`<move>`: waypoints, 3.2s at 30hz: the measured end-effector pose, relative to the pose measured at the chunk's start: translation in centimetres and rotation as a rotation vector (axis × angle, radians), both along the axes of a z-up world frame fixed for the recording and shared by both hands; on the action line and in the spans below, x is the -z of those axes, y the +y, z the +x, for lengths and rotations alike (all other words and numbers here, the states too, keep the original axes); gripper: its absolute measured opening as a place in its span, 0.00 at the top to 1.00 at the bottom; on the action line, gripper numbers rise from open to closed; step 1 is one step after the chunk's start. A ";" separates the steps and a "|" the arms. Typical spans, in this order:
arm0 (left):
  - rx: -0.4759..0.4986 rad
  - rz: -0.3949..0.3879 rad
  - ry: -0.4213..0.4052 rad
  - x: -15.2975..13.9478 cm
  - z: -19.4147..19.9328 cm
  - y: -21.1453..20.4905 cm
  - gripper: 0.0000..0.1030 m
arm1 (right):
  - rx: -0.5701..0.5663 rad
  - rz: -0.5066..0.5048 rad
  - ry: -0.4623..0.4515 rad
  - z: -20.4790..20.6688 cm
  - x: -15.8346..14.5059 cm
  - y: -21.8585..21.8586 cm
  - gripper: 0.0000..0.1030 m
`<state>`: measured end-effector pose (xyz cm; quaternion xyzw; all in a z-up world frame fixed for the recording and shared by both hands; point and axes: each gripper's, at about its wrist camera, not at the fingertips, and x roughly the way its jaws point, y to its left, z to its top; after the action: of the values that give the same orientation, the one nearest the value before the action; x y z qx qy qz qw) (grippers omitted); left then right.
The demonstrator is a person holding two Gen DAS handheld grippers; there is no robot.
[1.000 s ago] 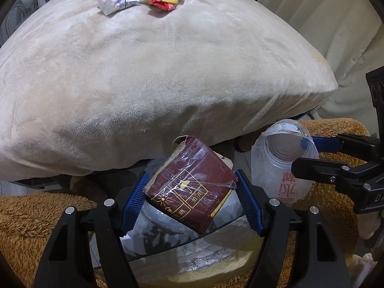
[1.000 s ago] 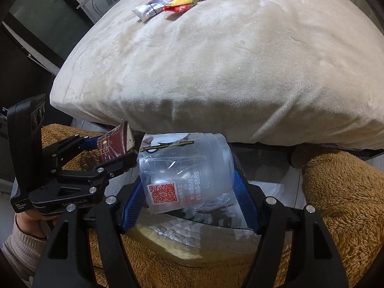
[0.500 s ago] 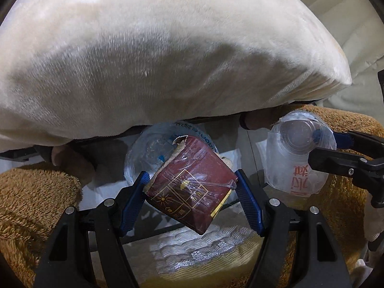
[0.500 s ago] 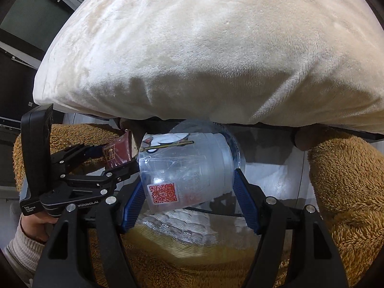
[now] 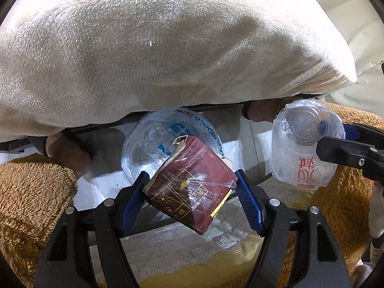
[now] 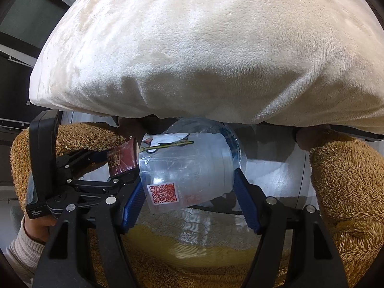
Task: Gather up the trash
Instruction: 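Open left tool over bag bin while right tool releases the cup, then move both open tools back over the remaining trash pile on the bed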
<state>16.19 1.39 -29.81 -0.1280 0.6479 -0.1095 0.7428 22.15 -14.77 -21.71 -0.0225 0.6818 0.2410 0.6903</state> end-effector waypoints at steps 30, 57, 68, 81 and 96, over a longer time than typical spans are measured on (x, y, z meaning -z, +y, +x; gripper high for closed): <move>-0.017 0.037 -0.108 -3.8 -1.4 0.1 0.17 | 0.008 0.033 -0.116 -2.1 -4.8 -1.3 0.25; -0.049 0.069 -0.380 -15.0 -3.6 0.6 0.17 | -0.002 0.113 -0.338 -4.7 -12.5 -2.3 0.25; -0.078 0.085 -0.419 -16.7 0.9 3.3 0.17 | -0.029 0.120 -0.376 0.8 -13.7 0.0 0.25; -0.095 0.136 -0.468 -18.5 8.4 7.9 0.17 | -0.070 0.126 -0.398 8.2 -14.3 4.0 0.25; -0.035 0.205 -0.505 -18.6 17.7 11.2 0.17 | -0.113 0.117 -0.388 15.8 -12.9 9.2 0.17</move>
<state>33.87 12.61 -11.17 -0.0319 0.4476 -0.0589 0.8917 37.93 -5.59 -8.85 -0.0665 0.5186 0.3095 0.7943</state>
